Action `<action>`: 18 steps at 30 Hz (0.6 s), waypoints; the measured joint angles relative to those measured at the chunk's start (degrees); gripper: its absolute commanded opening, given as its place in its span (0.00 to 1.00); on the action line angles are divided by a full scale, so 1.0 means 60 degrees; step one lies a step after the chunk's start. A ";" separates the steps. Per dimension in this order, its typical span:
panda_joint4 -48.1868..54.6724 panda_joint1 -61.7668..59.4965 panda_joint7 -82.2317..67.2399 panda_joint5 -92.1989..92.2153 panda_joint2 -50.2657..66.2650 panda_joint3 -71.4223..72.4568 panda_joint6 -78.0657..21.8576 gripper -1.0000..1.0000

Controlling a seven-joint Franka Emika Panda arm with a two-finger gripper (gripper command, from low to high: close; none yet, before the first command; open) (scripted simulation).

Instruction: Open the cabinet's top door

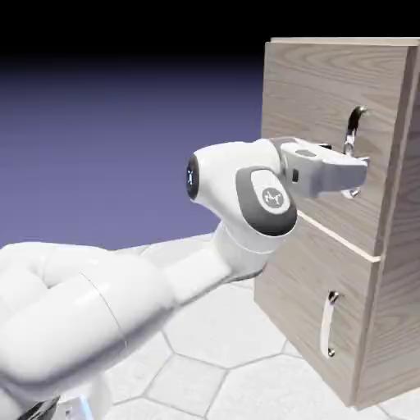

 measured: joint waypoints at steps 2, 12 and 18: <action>-0.0345 -0.0295 0.0276 -0.0193 -0.0118 0.0191 -0.0313 0.00; -0.3804 -0.3395 0.2384 -0.0355 -0.0954 0.2584 -0.3341 0.00; -0.5411 -0.4809 0.3072 0.0975 -0.1475 0.4659 -0.4972 0.00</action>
